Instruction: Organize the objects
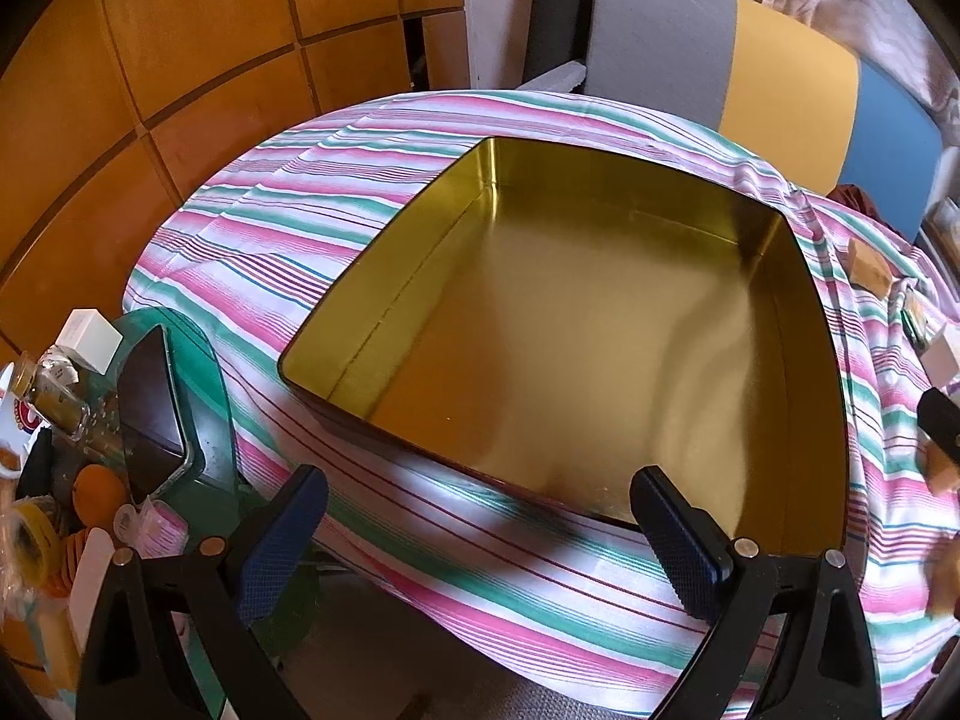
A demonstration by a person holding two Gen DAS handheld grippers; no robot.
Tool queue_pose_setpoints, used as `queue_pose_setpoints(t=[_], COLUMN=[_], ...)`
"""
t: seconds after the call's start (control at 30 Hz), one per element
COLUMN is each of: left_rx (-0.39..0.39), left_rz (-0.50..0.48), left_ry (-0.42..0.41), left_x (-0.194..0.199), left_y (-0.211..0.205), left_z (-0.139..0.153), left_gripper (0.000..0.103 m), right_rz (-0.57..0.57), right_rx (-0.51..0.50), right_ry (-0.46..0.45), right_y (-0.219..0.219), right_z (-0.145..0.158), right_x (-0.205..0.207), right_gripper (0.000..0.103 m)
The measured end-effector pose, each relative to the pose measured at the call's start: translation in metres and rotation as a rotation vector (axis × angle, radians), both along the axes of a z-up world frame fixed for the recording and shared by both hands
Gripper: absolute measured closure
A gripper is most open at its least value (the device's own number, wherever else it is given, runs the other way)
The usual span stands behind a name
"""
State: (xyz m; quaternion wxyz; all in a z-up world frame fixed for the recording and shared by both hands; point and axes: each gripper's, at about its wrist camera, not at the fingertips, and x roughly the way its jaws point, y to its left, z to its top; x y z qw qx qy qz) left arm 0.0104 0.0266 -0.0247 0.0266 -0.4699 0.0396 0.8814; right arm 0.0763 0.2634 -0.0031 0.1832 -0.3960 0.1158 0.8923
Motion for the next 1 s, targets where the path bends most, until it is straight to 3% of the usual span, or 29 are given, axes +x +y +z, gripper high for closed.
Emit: queue_pose_setpoints(t=[0.63,0.8,1.0], left_rx=[-0.017,0.044,0.167], left_rz=[-0.101,-0.225,-0.447], left_ry=[0.029,0.015,0.034], left_x=[0.019,0.029,0.052], left_y=[0.032,0.056,0.091], left_z=[0.006,0.01,0.018], left_gripper=[0.001,0.001,0.001], right_rz=[-0.117,-0.158,-0.245], right_rx=[0.038,0.077,0.092], right_ry=[0.039,0.102,0.096], right_y=[0.049,0.072,0.11], right_z=[0.006,0.013,0.01], right_x=[0.048,0.074,0.108], right_gripper=[0.0,0.0,0.0])
